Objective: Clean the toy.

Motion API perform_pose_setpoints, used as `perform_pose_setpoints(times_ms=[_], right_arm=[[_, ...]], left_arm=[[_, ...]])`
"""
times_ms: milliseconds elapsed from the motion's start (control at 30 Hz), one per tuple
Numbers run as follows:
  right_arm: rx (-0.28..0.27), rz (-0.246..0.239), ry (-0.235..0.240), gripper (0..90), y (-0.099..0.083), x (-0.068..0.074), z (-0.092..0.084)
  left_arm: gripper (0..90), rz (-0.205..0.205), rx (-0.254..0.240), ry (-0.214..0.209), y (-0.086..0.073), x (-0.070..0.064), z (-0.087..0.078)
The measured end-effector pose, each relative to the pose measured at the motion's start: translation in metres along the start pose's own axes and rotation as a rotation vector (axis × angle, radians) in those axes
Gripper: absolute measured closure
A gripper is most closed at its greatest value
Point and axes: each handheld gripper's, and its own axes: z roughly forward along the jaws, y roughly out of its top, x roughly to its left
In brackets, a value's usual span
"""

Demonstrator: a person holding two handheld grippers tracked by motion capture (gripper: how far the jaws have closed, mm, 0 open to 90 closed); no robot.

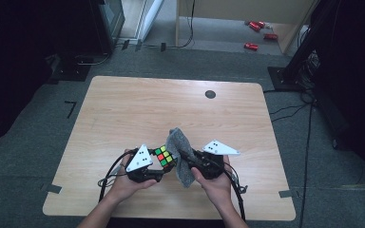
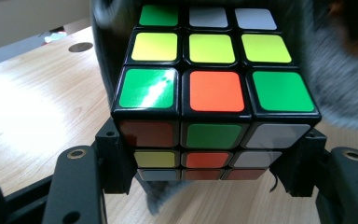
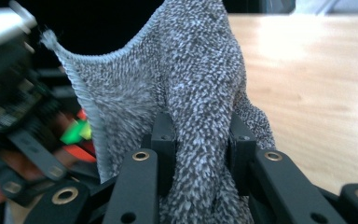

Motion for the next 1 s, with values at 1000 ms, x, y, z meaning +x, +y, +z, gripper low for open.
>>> perform_pose_setpoints(times_ms=[1000], right_arm=[[0.039,-0.041,-0.086,70.8,-0.003,-0.006,0.003]], left_arm=[[34.4,0.007,-0.002,0.007,0.002,0.001,-0.002]])
